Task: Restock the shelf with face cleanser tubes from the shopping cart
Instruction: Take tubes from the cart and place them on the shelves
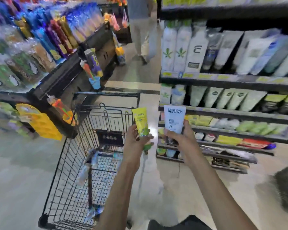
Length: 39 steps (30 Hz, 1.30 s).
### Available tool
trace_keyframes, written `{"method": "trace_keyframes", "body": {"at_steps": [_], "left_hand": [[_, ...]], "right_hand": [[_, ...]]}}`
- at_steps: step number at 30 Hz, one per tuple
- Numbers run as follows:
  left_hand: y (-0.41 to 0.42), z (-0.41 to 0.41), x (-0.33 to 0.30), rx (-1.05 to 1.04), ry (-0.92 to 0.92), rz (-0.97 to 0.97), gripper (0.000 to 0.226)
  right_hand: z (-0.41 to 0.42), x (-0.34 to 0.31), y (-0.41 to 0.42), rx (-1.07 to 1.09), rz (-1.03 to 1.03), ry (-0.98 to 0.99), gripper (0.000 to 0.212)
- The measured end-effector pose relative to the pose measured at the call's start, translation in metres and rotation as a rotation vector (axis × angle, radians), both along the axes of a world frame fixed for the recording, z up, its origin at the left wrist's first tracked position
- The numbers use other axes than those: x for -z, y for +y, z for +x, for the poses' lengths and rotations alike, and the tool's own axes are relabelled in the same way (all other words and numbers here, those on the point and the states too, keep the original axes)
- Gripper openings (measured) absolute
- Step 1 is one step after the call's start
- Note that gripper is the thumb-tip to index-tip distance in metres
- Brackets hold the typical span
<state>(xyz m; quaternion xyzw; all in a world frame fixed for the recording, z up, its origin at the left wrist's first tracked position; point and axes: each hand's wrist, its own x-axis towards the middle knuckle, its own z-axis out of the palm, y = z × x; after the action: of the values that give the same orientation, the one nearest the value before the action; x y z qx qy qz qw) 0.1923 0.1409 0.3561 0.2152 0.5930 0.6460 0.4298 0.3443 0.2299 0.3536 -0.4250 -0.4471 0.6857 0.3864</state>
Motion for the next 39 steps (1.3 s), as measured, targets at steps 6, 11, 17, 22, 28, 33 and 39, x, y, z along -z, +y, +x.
{"method": "trace_keyframes", "body": {"at_steps": [6,11,17,22,28,33,39], "left_hand": [[0.035,0.071,-0.008,0.144,0.029,0.001,0.043],[0.059,0.140,-0.013,0.206,0.081,0.014,0.045],[0.075,0.222,-0.015,0.285,0.087,0.019,0.051],[0.085,0.288,-0.018,0.335,0.088,0.016,0.050],[0.104,0.361,-0.016,0.347,0.088,-0.006,0.051],[0.126,0.406,-0.014,0.367,0.117,-0.012,0.052],[0.163,0.449,-0.017,0.426,0.108,0.027,0.044]], "right_hand": [[0.081,0.001,0.011,0.135,0.033,-0.034,0.059],[0.154,-0.005,0.016,0.205,0.048,-0.006,0.051],[0.233,-0.010,0.020,0.296,0.052,-0.008,0.067],[0.294,-0.013,0.020,0.343,0.047,-0.011,0.084],[0.367,-0.010,0.024,0.429,0.056,-0.001,0.086],[0.416,-0.006,0.036,0.496,0.070,-0.003,0.076],[0.463,-0.006,0.063,0.539,0.073,-0.029,0.073]]}}
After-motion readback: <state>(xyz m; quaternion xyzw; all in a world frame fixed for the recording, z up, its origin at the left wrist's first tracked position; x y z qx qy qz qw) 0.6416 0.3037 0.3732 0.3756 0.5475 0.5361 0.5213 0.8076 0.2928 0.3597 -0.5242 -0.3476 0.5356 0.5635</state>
